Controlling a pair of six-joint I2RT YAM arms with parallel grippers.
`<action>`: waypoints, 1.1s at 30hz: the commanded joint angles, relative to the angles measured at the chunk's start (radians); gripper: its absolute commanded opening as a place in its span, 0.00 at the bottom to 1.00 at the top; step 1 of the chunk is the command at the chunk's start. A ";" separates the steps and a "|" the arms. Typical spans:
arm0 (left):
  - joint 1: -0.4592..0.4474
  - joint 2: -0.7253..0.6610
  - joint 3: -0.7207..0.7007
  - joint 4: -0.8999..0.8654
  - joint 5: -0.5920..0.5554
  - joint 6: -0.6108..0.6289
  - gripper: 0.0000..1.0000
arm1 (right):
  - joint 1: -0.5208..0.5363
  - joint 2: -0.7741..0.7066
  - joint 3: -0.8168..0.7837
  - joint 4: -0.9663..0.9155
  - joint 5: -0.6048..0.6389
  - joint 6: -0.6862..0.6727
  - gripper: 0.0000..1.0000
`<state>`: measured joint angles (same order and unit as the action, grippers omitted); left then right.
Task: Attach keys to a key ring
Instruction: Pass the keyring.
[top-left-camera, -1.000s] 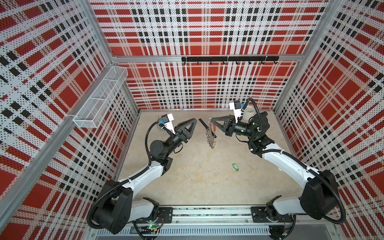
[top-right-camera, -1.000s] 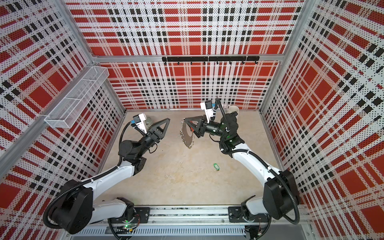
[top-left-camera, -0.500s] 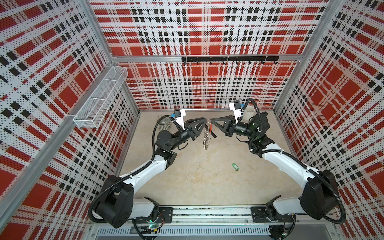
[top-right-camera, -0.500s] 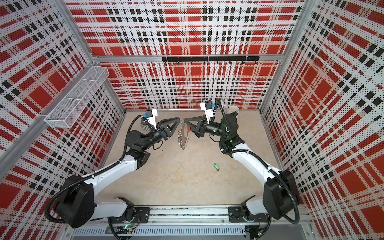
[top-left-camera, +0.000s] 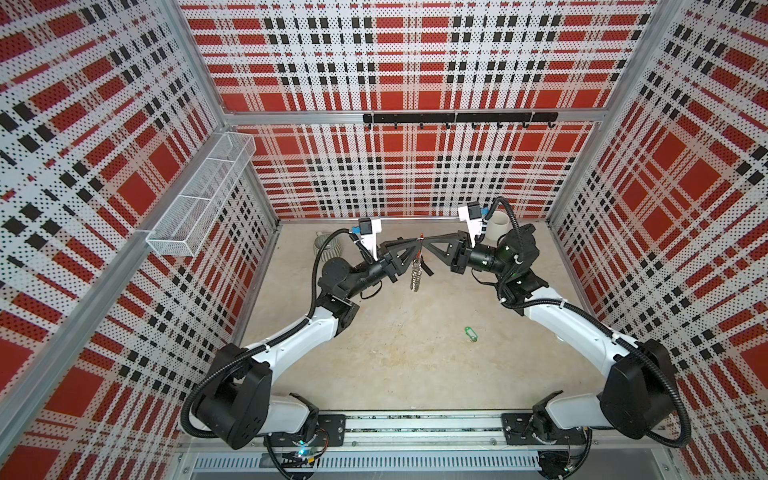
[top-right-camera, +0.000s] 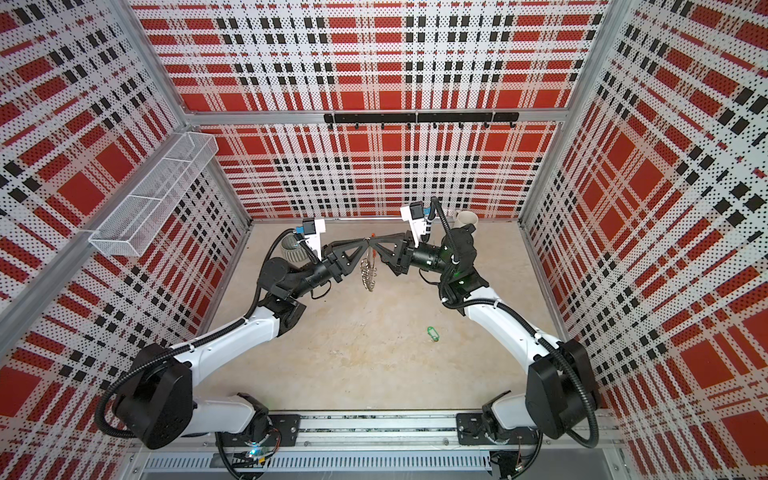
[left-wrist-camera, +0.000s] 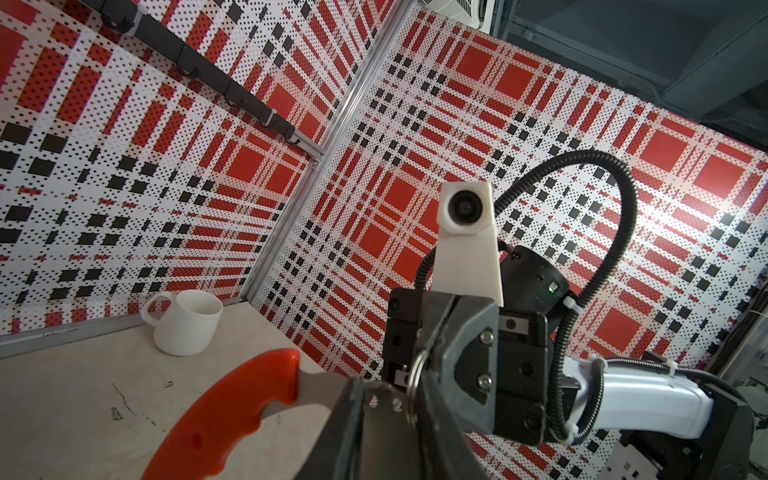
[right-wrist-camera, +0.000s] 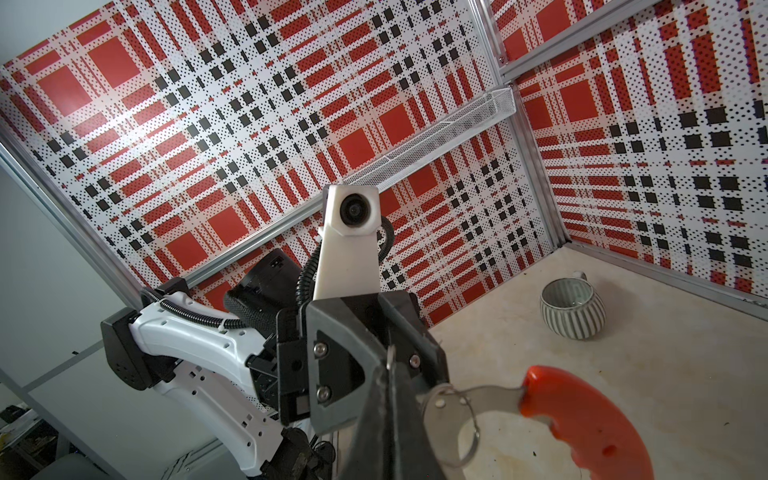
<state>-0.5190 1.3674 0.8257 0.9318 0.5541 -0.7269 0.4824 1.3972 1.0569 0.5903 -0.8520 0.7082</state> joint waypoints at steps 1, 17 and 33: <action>-0.006 0.003 0.027 -0.016 0.007 0.017 0.18 | 0.009 -0.011 -0.010 0.053 -0.025 0.003 0.00; -0.006 -0.033 0.113 -0.450 0.012 0.348 0.00 | -0.033 -0.092 0.021 -0.457 0.116 -0.366 0.39; -0.070 0.204 0.614 -1.377 -0.135 0.955 0.00 | -0.058 0.008 0.215 -0.906 0.204 -0.705 0.26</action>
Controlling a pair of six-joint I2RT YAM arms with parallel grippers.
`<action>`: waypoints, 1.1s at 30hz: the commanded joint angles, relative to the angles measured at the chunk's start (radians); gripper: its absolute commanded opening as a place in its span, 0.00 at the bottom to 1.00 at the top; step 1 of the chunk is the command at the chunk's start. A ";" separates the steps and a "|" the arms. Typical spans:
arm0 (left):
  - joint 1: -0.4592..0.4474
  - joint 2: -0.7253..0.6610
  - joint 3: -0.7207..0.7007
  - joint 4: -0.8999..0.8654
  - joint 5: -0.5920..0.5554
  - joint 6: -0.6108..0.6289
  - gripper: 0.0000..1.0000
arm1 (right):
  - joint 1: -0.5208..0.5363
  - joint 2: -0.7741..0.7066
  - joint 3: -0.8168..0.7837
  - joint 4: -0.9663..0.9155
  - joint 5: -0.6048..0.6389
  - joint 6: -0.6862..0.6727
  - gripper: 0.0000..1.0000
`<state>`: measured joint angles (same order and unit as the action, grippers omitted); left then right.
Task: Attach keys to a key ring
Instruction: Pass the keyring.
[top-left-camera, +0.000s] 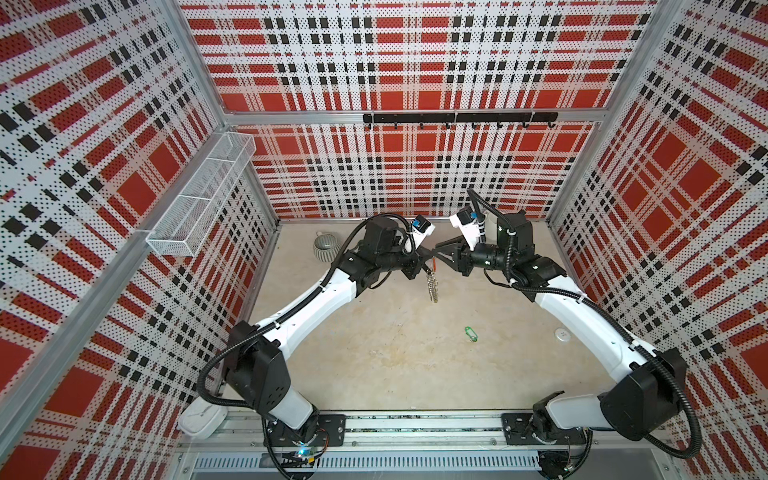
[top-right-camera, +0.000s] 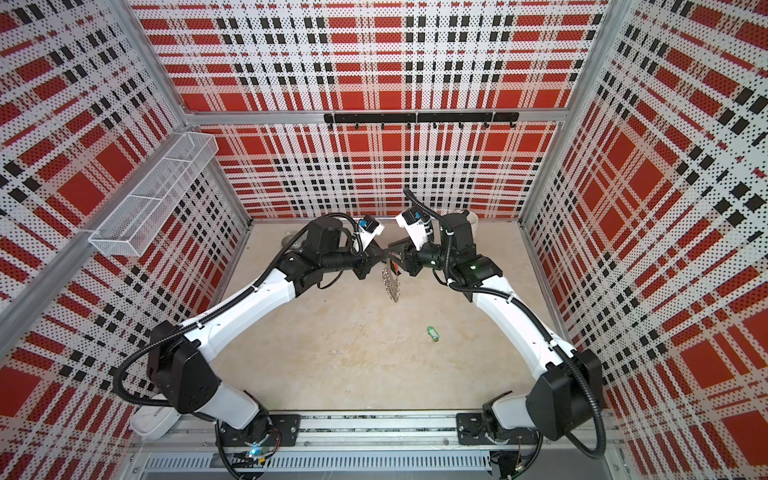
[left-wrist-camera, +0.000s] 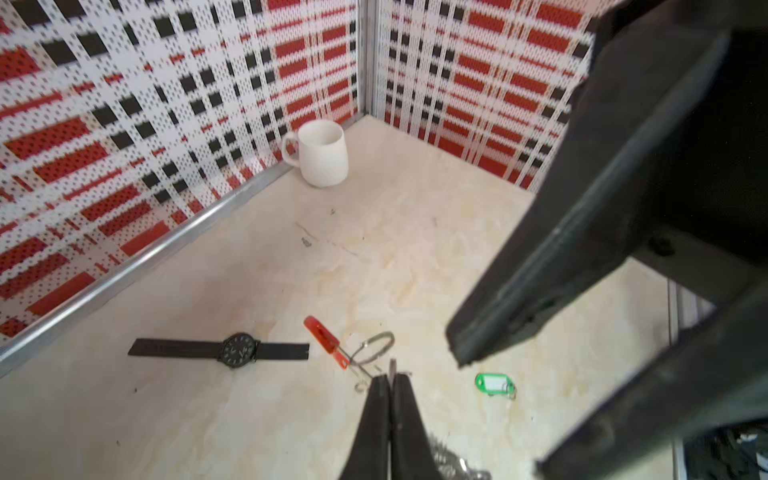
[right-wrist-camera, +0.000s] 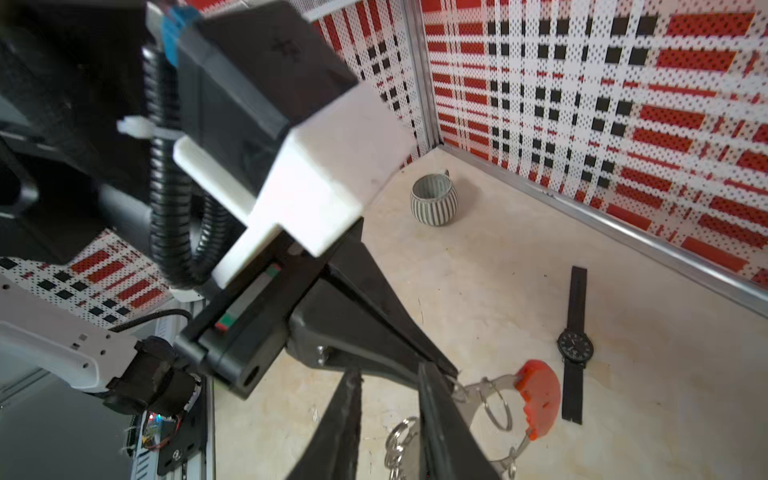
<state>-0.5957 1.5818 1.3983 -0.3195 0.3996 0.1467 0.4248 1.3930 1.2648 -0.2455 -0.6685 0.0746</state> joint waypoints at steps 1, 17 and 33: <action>0.007 -0.018 0.040 -0.120 0.020 0.083 0.00 | -0.002 0.011 0.007 -0.074 0.026 -0.075 0.26; 0.077 -0.138 -0.025 0.011 0.201 0.038 0.00 | -0.027 0.056 -0.057 0.102 -0.185 0.043 0.22; 0.087 -0.154 -0.042 0.014 0.229 0.019 0.00 | -0.014 0.044 -0.020 0.075 -0.200 0.017 0.18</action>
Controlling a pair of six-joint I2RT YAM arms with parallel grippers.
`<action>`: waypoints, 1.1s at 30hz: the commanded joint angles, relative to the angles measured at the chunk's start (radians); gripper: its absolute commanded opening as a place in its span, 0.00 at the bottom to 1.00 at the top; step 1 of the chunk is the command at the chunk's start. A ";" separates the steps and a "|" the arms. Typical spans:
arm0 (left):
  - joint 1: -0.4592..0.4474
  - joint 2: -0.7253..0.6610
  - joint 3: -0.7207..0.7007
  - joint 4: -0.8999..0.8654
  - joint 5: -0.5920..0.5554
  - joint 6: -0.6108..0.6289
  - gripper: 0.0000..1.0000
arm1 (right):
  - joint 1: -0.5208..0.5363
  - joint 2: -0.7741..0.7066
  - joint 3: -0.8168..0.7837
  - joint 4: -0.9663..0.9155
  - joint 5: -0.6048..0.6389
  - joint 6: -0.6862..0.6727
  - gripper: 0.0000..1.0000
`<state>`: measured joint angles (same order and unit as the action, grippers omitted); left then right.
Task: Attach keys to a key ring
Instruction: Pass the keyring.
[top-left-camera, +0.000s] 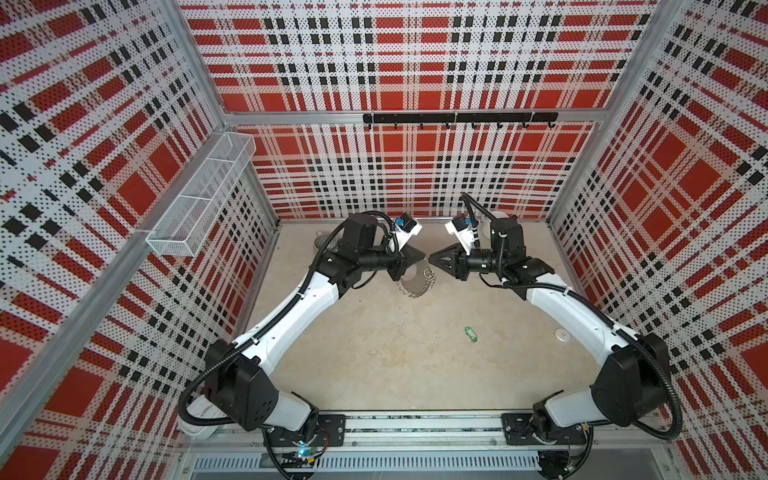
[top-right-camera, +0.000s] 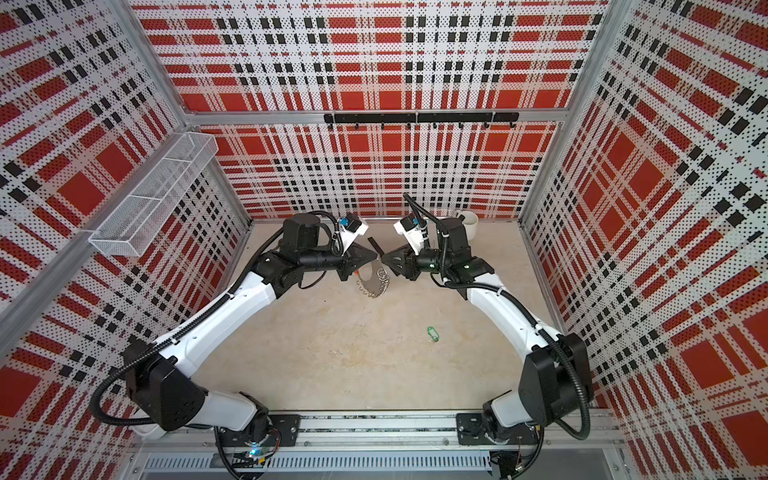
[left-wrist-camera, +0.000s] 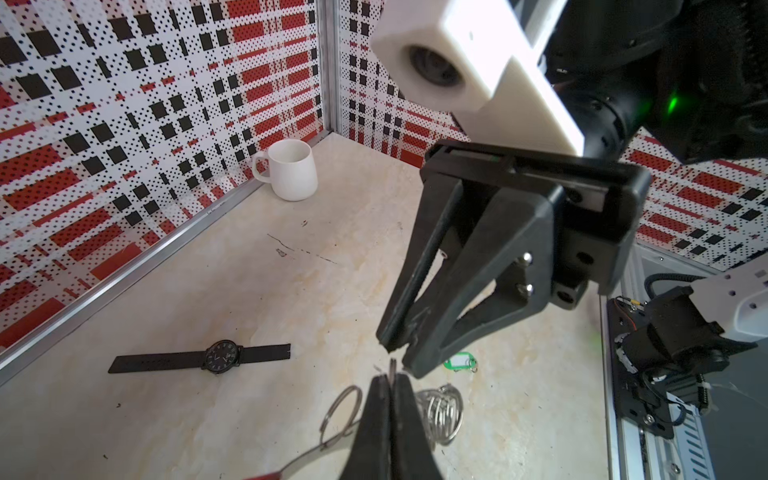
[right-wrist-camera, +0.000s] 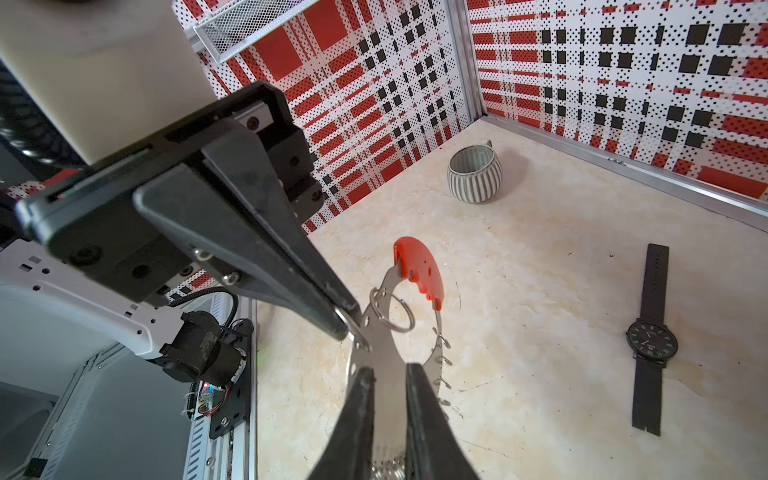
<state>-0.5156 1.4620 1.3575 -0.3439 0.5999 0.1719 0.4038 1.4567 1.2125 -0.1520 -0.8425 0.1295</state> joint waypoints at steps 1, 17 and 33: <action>0.007 -0.035 -0.001 0.040 0.030 -0.006 0.00 | 0.007 -0.014 0.041 -0.029 -0.038 -0.043 0.18; -0.001 -0.026 0.002 0.052 0.047 -0.025 0.00 | 0.020 0.018 0.065 -0.052 -0.068 -0.051 0.13; -0.008 -0.016 0.002 0.053 0.047 -0.029 0.00 | 0.039 0.048 0.094 -0.058 -0.076 -0.056 0.10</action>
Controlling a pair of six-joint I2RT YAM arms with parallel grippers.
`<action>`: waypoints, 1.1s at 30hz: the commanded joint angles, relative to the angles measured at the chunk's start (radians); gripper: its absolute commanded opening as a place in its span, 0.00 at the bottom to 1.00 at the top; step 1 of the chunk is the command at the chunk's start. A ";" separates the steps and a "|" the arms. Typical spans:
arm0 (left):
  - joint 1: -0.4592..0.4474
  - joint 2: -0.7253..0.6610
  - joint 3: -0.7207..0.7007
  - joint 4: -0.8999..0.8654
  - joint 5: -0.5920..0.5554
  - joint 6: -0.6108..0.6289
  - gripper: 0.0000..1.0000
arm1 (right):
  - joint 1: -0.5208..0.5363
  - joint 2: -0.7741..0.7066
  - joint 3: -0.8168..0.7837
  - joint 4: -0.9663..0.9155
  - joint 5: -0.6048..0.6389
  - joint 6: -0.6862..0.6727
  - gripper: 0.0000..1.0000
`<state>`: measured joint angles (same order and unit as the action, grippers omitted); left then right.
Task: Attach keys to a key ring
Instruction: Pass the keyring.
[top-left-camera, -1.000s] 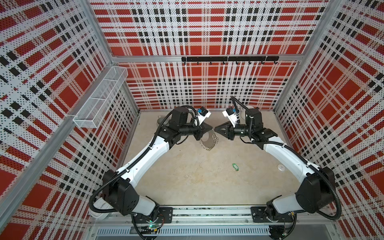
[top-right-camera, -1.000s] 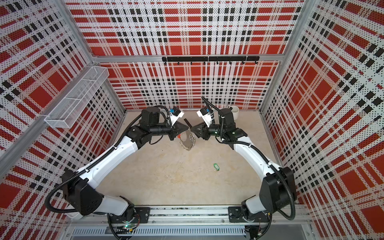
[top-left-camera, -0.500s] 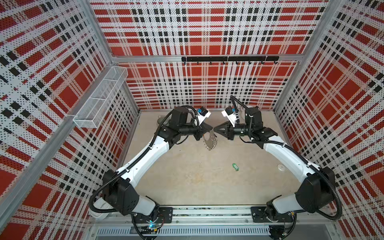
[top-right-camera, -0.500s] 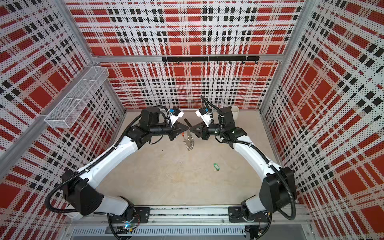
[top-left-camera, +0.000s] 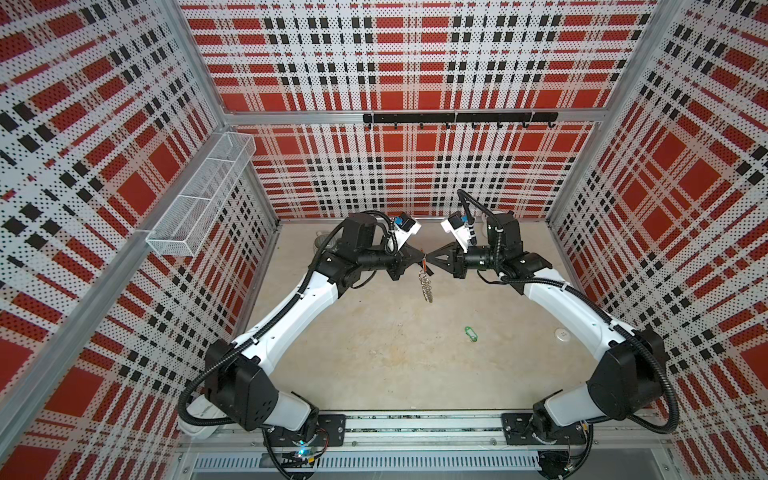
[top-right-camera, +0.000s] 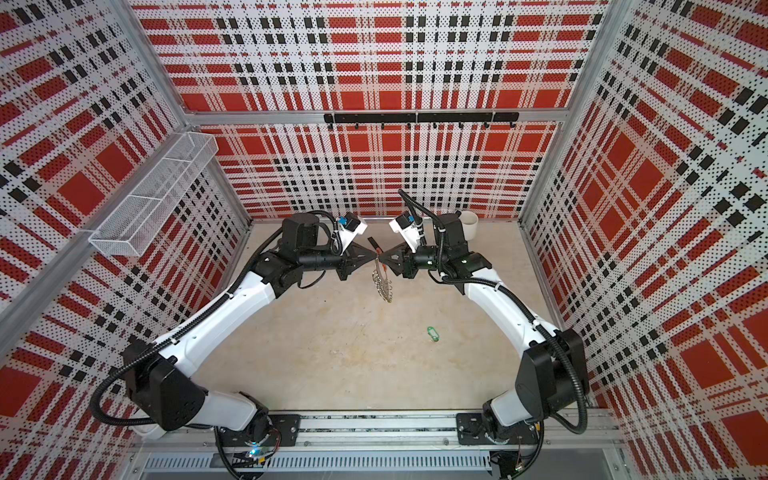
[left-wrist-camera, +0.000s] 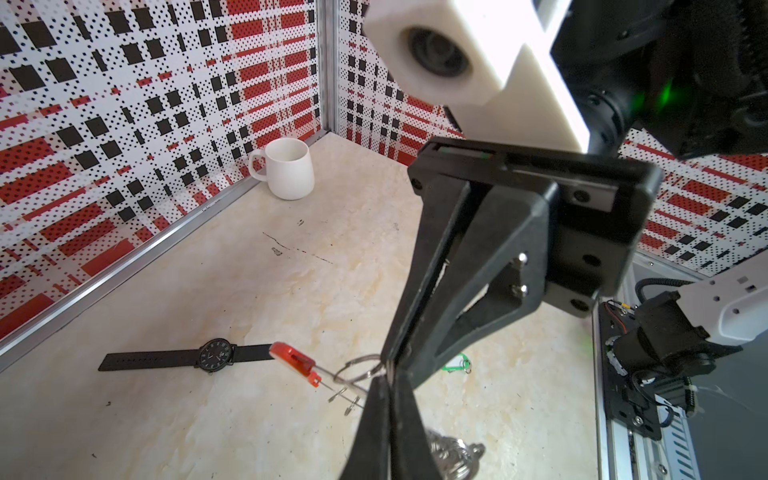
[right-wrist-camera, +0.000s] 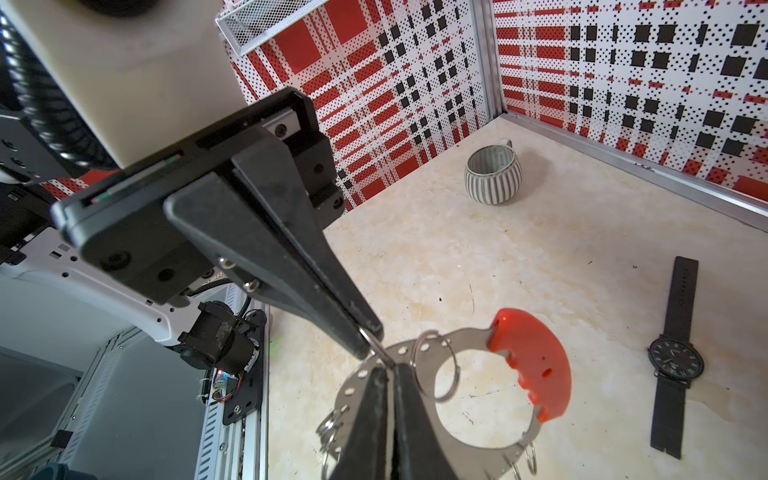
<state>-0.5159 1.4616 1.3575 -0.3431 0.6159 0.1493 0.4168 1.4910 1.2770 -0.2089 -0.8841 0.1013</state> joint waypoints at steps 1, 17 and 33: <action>-0.007 -0.015 0.002 0.052 0.030 -0.007 0.00 | 0.025 0.014 0.029 -0.002 -0.033 -0.028 0.10; -0.001 -0.007 0.002 0.050 0.037 -0.015 0.00 | 0.029 -0.002 0.017 -0.007 -0.032 -0.037 0.23; 0.006 -0.009 0.004 0.031 0.065 -0.020 0.00 | 0.029 0.015 0.036 -0.003 -0.034 -0.040 0.27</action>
<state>-0.5156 1.4616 1.3575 -0.3428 0.6483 0.1341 0.4385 1.4925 1.2827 -0.2203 -0.8978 0.0860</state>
